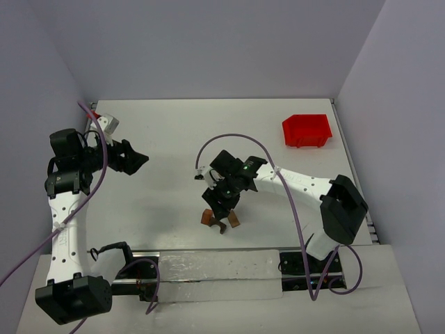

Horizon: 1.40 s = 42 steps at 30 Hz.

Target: Build the wood block tower

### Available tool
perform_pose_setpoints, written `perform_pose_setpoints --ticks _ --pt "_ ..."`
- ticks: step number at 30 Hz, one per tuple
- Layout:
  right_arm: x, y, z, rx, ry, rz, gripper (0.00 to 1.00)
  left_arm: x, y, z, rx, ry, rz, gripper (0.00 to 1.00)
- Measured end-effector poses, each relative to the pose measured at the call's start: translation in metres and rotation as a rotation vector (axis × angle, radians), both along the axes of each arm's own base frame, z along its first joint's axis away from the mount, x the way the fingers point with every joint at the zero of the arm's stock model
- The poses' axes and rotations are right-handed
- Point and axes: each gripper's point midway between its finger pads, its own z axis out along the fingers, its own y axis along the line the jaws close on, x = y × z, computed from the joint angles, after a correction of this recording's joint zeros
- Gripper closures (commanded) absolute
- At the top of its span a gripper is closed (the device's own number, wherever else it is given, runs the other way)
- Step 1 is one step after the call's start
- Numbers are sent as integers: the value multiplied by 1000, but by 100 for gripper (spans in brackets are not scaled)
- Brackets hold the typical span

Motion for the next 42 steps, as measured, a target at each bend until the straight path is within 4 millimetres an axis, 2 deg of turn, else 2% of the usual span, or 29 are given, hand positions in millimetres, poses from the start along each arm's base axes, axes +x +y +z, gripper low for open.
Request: perform_pose_setpoints --ticks 10,18,25,30,35,37,39,42 --pt "4 -1 -5 -27 -24 -8 46 -1 -2 0 -19 16 4 6" --pt "5 -1 -3 -25 -31 0 45 -2 -12 2 -41 28 -19 6" --pt "5 -9 -8 -39 -70 94 30 -3 -16 2 -42 26 -34 1" --pt "7 -30 -14 -58 -158 216 27 -2 -19 4 -50 24 -36 1" --pt "23 -46 -7 -15 -301 322 23 -2 -22 5 -51 21 -44 1" --pt "28 -51 -4 4 -357 361 17 -2 -22 5 -50 21 -45 1" --pt "30 -56 -4 15 -406 410 1 -2 -22 5 -49 20 -45 1" --pt "30 -59 -8 25 -448 495 0 -2 -22 5 -49 20 -45 1"
